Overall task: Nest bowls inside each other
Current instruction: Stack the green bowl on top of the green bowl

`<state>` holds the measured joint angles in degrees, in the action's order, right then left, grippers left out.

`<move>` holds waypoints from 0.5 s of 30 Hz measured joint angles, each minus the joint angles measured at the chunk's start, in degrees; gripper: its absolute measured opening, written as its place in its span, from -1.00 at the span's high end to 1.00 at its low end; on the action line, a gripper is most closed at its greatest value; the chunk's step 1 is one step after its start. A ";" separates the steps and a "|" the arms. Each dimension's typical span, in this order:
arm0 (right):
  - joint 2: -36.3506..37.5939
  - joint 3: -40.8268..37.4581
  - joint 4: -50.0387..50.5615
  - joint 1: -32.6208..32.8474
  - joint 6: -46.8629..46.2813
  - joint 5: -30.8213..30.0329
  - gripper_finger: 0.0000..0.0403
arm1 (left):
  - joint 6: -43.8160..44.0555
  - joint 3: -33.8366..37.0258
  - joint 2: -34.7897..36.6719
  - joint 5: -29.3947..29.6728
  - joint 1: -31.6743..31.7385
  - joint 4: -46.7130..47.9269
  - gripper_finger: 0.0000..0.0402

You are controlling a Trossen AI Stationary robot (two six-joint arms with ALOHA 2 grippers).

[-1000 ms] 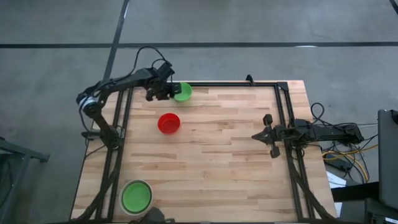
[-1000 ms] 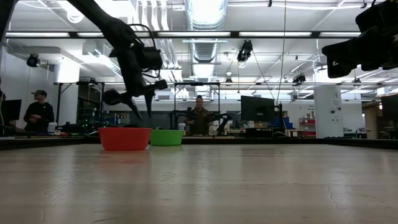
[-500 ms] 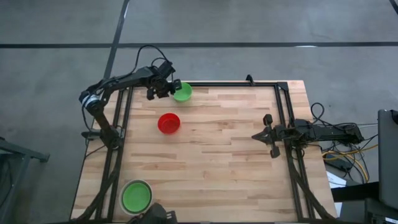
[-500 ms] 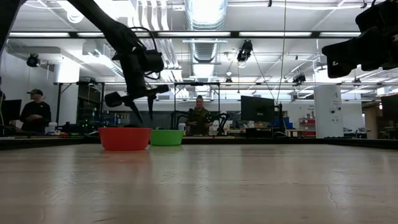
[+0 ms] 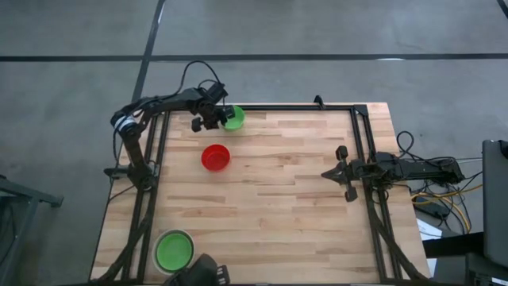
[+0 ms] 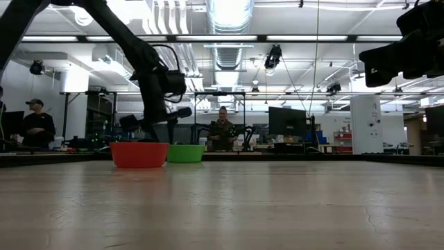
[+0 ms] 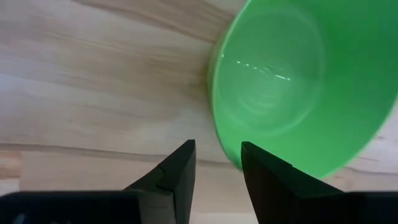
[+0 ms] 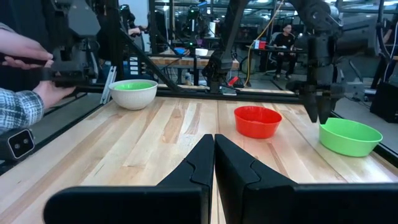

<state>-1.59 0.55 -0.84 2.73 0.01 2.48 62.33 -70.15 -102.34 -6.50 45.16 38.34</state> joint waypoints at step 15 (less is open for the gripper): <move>-0.01 -0.01 -0.02 0.01 0.00 0.00 0.96 | 3.30 -0.02 -0.46 -0.54 0.99 -2.02 0.34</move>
<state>-1.61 0.54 -0.86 2.74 0.01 2.48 65.63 -70.17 -102.80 -7.04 46.15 36.32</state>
